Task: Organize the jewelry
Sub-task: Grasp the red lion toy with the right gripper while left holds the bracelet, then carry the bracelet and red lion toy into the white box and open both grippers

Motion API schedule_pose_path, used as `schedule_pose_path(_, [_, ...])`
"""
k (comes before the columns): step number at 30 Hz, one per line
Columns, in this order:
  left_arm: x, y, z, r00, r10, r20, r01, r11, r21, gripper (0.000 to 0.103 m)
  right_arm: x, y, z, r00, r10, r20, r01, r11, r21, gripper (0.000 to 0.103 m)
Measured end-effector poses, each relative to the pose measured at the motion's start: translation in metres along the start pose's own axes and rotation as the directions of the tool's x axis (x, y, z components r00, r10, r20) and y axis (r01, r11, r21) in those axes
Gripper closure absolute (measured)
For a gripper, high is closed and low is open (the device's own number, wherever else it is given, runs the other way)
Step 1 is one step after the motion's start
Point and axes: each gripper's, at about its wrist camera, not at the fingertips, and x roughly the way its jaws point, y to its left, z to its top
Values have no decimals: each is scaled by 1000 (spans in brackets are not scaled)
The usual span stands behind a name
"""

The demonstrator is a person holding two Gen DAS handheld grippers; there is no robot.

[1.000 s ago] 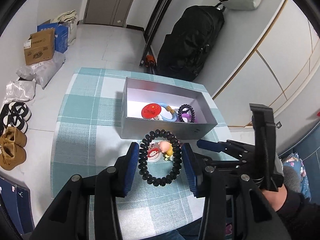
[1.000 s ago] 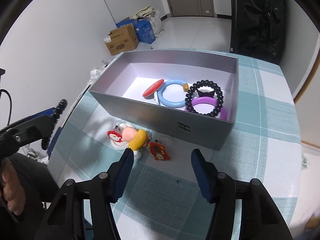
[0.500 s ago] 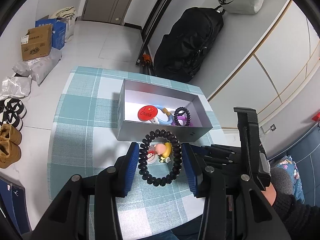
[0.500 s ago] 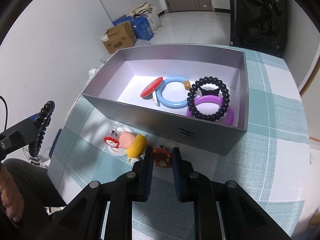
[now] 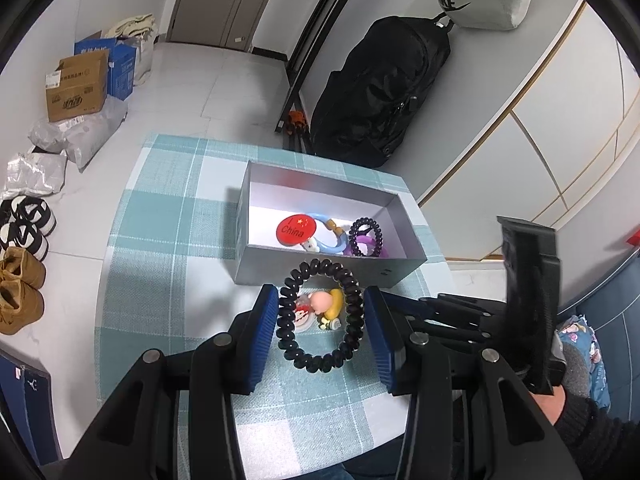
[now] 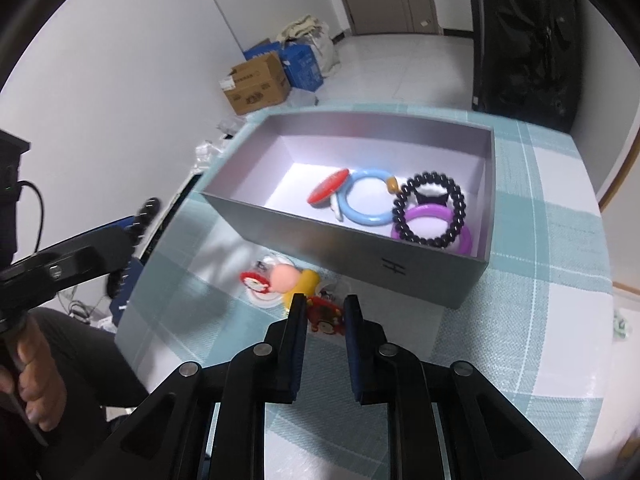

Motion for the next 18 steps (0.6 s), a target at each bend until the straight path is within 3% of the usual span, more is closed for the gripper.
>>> schedule_pose_path(18, [7,-21,9,998,33,51,-35,999,26,65,-60,-1,10,978,53,202,-55,998,6,86])
